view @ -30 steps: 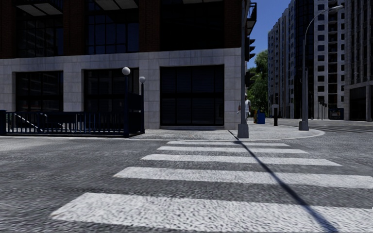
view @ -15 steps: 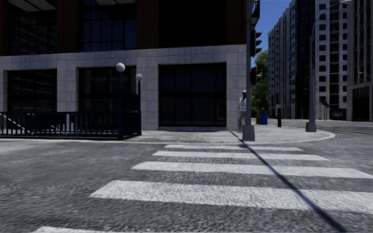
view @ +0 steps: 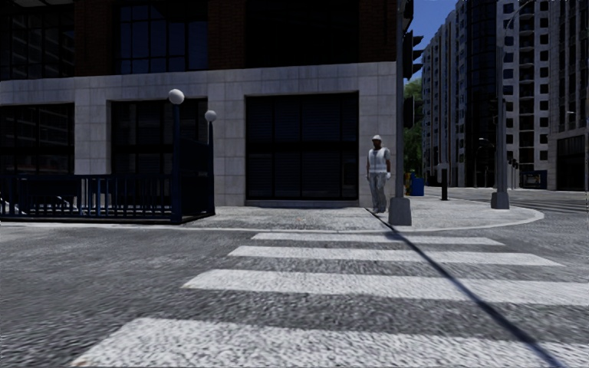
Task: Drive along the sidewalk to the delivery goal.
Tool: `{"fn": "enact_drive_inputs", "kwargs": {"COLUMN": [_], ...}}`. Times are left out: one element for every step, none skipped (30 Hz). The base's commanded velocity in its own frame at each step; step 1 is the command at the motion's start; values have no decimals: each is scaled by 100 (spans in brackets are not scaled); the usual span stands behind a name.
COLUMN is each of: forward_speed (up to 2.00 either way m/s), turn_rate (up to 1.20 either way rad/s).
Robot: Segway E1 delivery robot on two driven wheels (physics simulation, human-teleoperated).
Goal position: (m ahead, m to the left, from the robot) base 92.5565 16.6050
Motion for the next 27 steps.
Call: {"fn": "enact_drive_inputs", "kwargs": {"forward_speed": [116, 115, 113, 113, 113, 113, 113, 113, 113, 113, 113, 113, 113, 113, 113, 113, 113, 113, 113, 112, 112, 112, 112, 112, 112, 112, 112], "turn_rate": [-58, -65, -67, -67, -67, -67, -67, -67, -67, -67, -67, -67, -67, -67, -67, -67, -67, -67, -67, -67, -67, -67, -67, -67, -67, -67, -62]}}
